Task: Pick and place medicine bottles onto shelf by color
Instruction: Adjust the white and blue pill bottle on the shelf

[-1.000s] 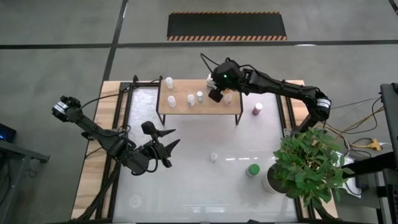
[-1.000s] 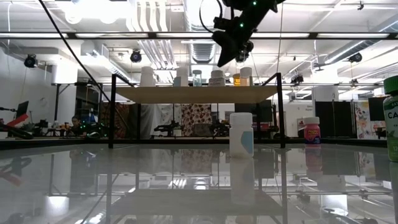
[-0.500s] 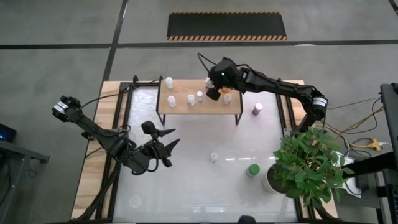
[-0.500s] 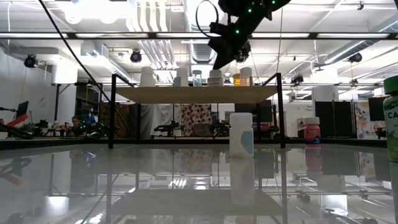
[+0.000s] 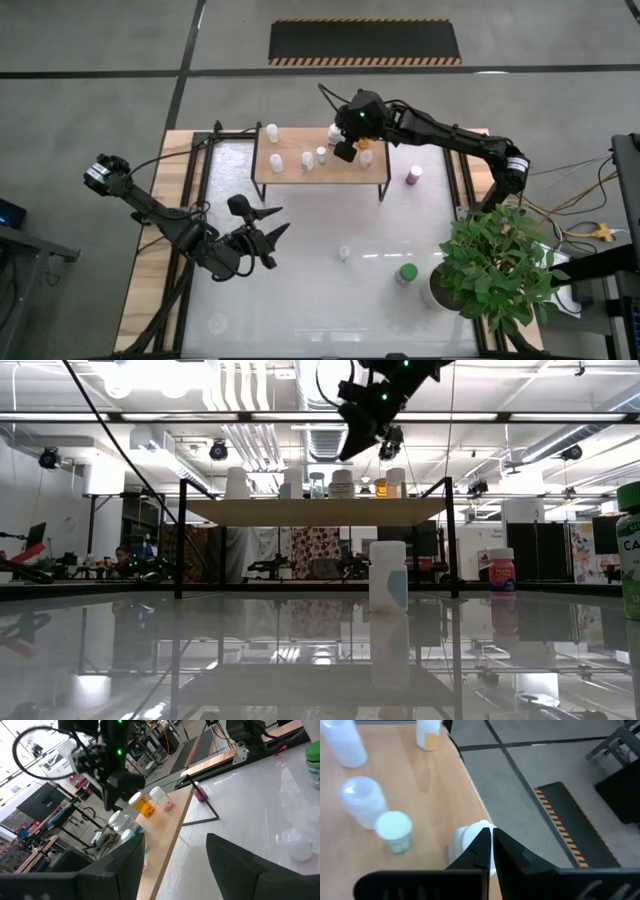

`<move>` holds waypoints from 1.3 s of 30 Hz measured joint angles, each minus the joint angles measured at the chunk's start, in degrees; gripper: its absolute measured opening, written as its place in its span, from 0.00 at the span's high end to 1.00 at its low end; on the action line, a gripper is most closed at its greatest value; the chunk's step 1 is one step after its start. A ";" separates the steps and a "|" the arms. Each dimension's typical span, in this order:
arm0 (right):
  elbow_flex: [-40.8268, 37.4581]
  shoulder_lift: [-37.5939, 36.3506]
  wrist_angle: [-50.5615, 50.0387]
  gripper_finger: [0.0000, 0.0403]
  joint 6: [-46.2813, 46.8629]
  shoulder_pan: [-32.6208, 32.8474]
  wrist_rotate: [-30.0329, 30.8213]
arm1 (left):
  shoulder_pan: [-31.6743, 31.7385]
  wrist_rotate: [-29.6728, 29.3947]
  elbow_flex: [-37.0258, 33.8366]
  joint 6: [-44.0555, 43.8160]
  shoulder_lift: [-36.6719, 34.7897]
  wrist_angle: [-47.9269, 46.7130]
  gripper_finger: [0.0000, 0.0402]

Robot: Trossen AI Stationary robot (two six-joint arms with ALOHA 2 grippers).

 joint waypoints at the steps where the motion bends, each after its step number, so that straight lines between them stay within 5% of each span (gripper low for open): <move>1: 0.78 -0.06 -1.24 0.98 0.41 0.26 -0.02 | 0.00 0.00 0.00 0.00 0.00 0.02 0.51; 10: 2.10 -0.09 -10.54 0.98 5.12 1.40 -7.94 | 0.00 0.00 -0.02 0.00 0.00 0.00 0.51; 17: -0.49 2.31 -9.70 0.98 5.62 1.31 -7.11 | 0.00 0.00 -0.02 0.00 0.00 0.02 0.51; 25: -0.54 5.81 -8.25 0.98 4.03 1.30 2.98 | 0.00 0.00 -0.04 0.00 0.00 0.00 0.51; 39: -0.23 4.59 -4.93 0.98 4.31 1.62 -0.44 | 0.00 0.00 -0.07 0.96 0.00 0.16 0.51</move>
